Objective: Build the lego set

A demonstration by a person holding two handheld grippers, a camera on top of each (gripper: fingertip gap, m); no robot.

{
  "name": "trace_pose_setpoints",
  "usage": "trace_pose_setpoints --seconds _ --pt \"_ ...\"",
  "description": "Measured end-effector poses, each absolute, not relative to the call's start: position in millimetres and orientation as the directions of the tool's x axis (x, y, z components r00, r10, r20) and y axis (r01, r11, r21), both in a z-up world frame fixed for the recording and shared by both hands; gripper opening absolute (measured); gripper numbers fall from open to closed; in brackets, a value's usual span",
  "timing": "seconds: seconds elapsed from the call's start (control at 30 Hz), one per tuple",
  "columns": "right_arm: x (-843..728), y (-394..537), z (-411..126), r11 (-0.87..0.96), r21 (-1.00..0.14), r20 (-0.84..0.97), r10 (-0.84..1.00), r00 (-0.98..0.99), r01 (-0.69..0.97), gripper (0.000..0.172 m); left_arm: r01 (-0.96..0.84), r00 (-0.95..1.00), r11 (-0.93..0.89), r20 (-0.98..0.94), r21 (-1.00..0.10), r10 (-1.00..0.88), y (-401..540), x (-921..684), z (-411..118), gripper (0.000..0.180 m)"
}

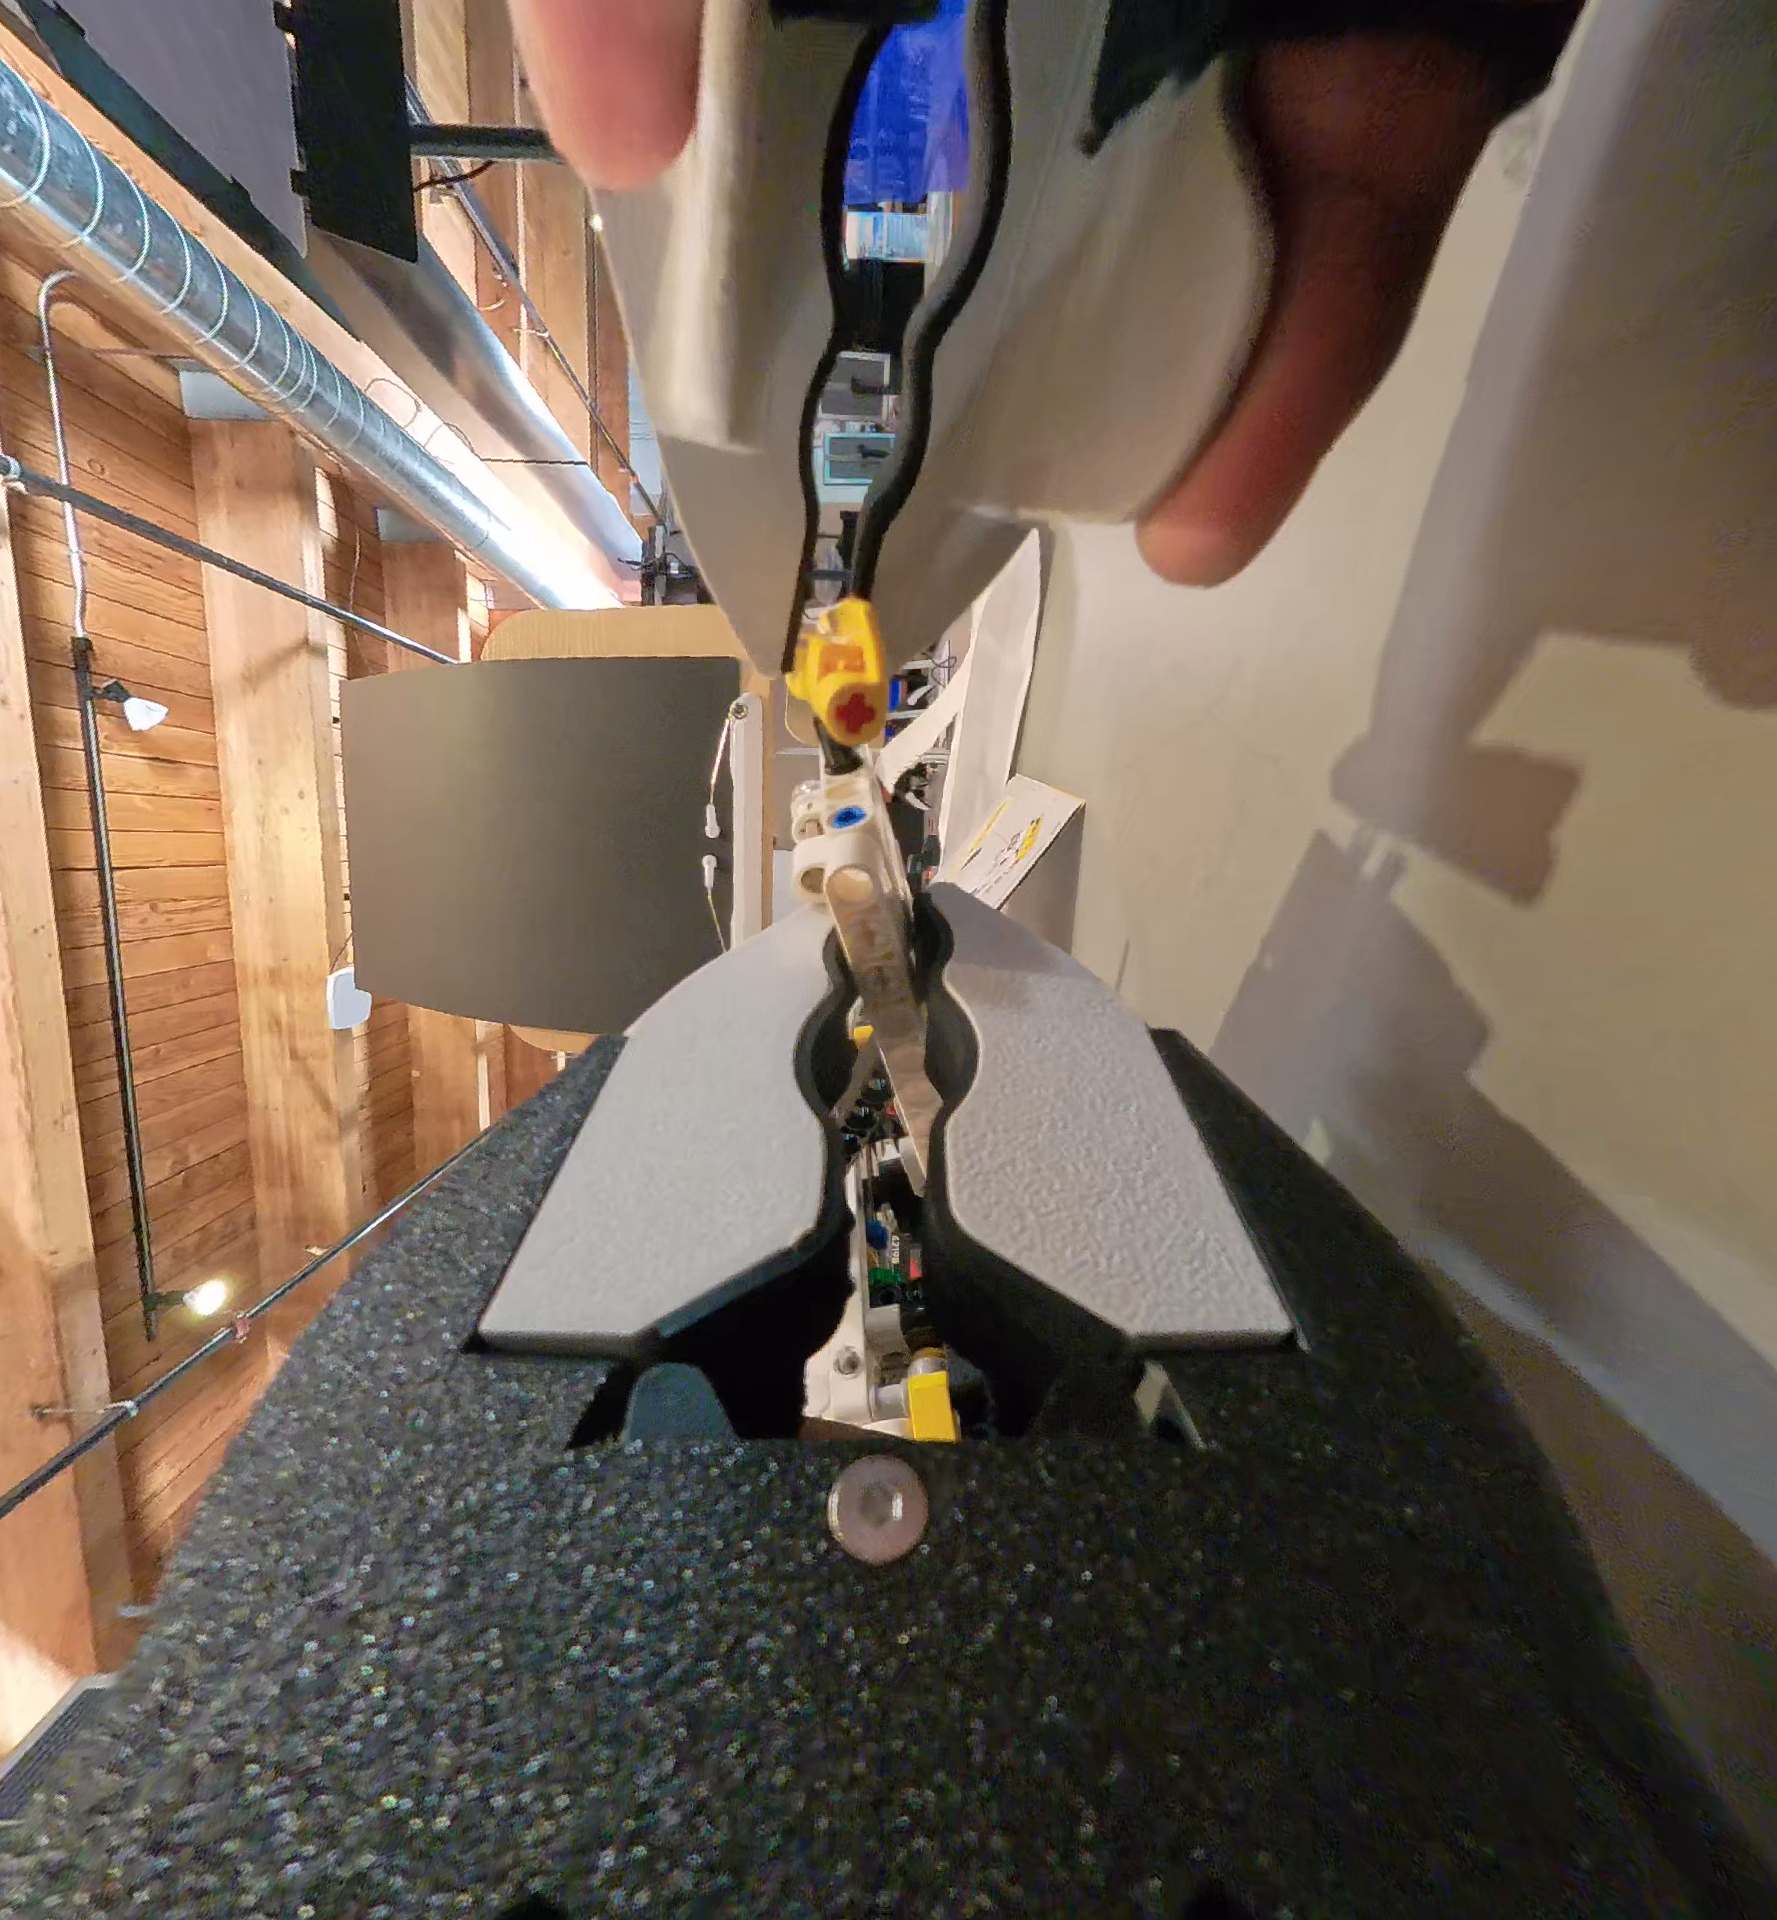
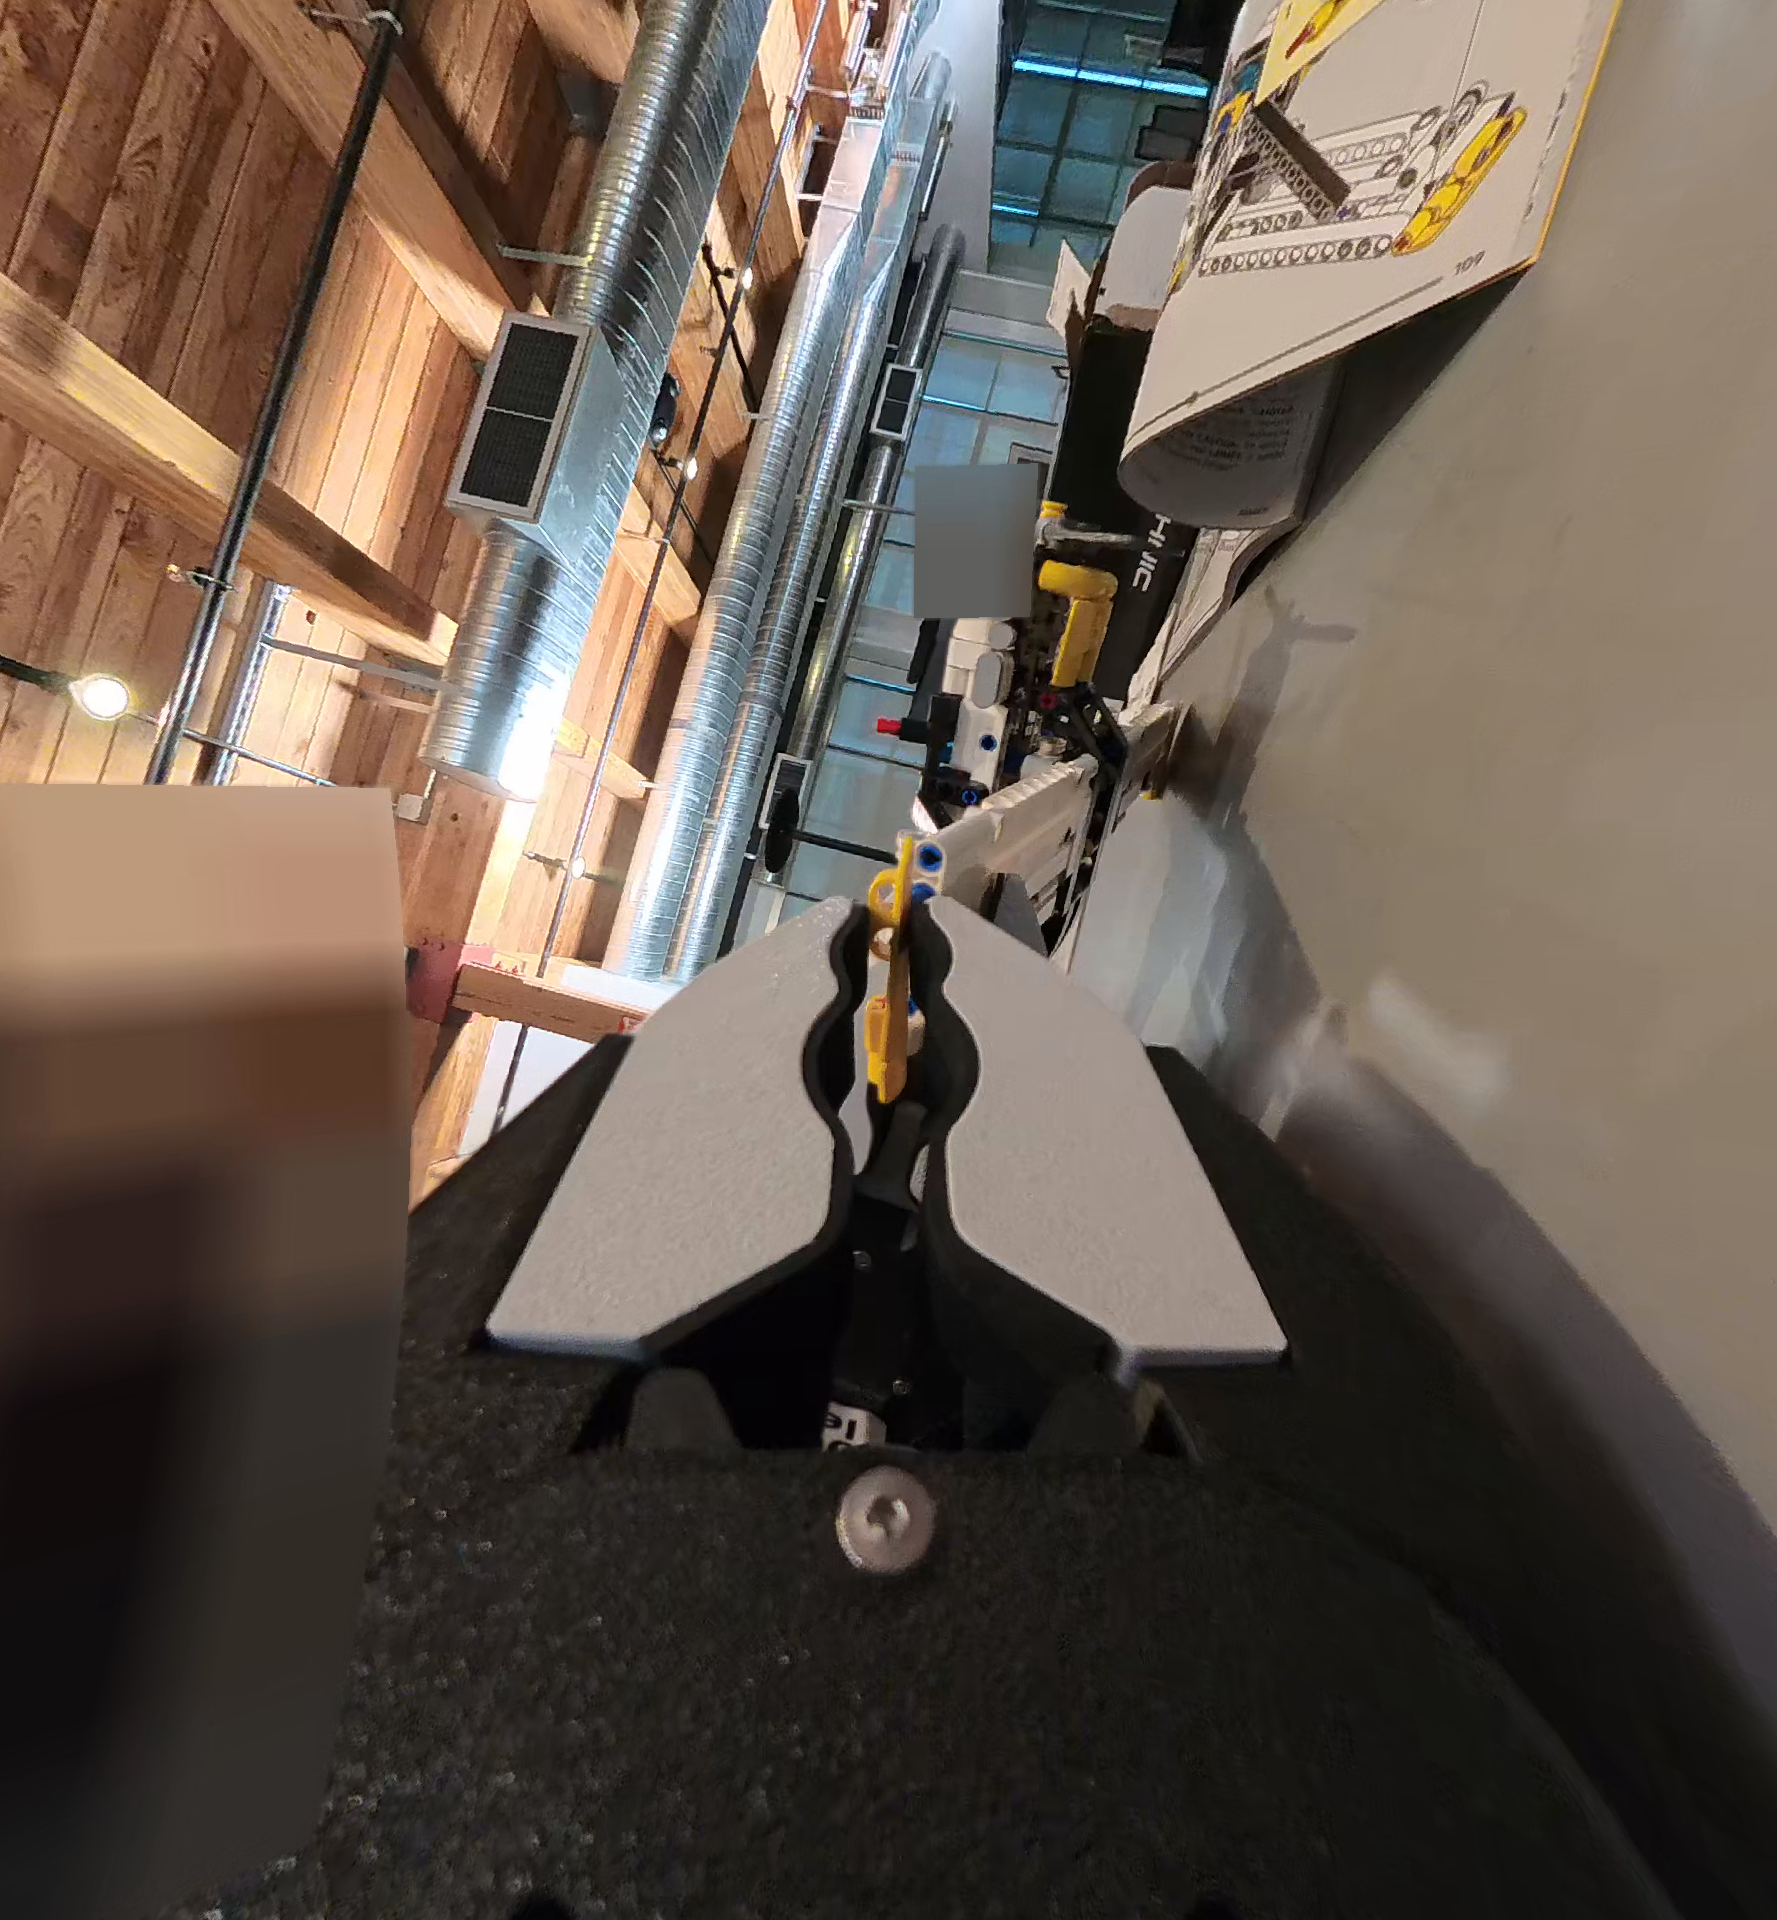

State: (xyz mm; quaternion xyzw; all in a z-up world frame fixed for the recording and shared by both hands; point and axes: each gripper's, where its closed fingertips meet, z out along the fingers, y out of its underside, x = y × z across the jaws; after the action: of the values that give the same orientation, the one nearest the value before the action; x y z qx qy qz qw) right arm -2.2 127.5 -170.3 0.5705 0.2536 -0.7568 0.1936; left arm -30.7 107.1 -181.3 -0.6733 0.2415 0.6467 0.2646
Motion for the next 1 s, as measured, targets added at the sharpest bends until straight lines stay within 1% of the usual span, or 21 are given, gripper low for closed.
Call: trace_pose_setpoints --seconds 0.17,0.33,0.57,0.87,1.0 --pt "-3 125 -173 -0.800 -0.193 -0.964 0.047 -0.261 0.568 0.007 -0.660 0.046 -0.750 -0.999 -0.044 0.018 106 -33 -181 0.009" --pt "-4 125 -175 -0.805 -0.198 -0.965 0.062 -0.254 0.559 0.007 -0.655 0.049 -0.755 -0.999 -0.038 0.007 106 -34 -183 0.009" --pt "-6 123 -179 -0.797 -0.250 -0.962 0.143 -0.231 0.550 0.007 -0.652 0.046 -0.758 -0.999 -0.018 -0.015 104 -35 -187 0.009" --pt "-14 122 -186 -0.736 -0.321 -0.947 0.237 -0.217 0.596 0.007 -0.632 0.045 -0.775 -0.998 0.007 -0.045 104 -44 -192 0.009" --pt "-20 123 -189 -0.706 -0.301 -0.954 0.222 -0.203 0.641 0.007 -0.611 0.047 -0.791 -0.997 0.015 -0.055 103 -49 -195 0.009"
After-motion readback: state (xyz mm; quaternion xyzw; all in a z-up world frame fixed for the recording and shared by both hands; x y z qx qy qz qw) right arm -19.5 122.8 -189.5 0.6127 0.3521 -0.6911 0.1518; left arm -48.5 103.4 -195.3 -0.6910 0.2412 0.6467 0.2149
